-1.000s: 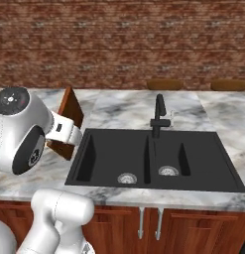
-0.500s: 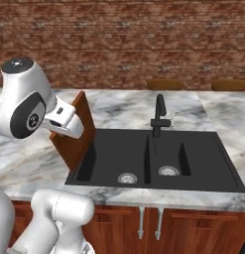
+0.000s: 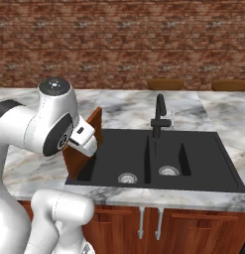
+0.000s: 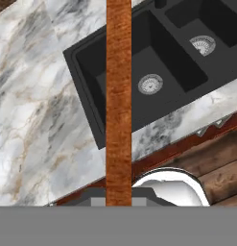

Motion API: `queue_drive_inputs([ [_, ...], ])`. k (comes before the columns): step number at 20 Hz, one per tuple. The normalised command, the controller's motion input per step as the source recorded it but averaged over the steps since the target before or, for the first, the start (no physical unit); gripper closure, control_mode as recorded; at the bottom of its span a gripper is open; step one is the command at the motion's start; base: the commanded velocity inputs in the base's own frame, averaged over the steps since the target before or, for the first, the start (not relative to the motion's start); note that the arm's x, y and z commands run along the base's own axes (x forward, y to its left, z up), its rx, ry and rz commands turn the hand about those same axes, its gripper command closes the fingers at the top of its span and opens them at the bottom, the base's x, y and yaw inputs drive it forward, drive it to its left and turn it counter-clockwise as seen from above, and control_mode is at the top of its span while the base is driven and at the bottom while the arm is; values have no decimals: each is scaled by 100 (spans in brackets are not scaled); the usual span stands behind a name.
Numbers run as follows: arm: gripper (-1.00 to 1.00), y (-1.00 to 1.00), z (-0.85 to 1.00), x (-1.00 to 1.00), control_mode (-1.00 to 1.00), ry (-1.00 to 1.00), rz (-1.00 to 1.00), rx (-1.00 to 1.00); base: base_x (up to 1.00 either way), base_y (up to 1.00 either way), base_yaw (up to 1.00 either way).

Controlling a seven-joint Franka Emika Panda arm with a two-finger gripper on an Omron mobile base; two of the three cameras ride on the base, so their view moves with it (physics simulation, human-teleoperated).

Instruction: Move the cutting board and knife to the sink. Then move spray from the cabinet to the counter.

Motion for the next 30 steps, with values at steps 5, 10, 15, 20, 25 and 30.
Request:
queue_drive_inputs([
  [5, 100, -20, -13, -2, -100, -8, -13, 32, 0, 0, 0],
  [10, 100, -6, -1, 0, -100, -8, -14, 15, 0, 0, 0],
  [15, 100, -1, 0, 5, -100, 2, -3, 1, 0, 0, 0],
  [20, 100, 0, 0, 0, -100, 1, 0, 0, 0, 0, 0],
  [25, 100, 0, 0, 0, -100, 0, 0, 0, 0, 0, 0],
  [30, 100, -10, 0, 0, -100, 0, 0, 0, 0, 0, 0],
])
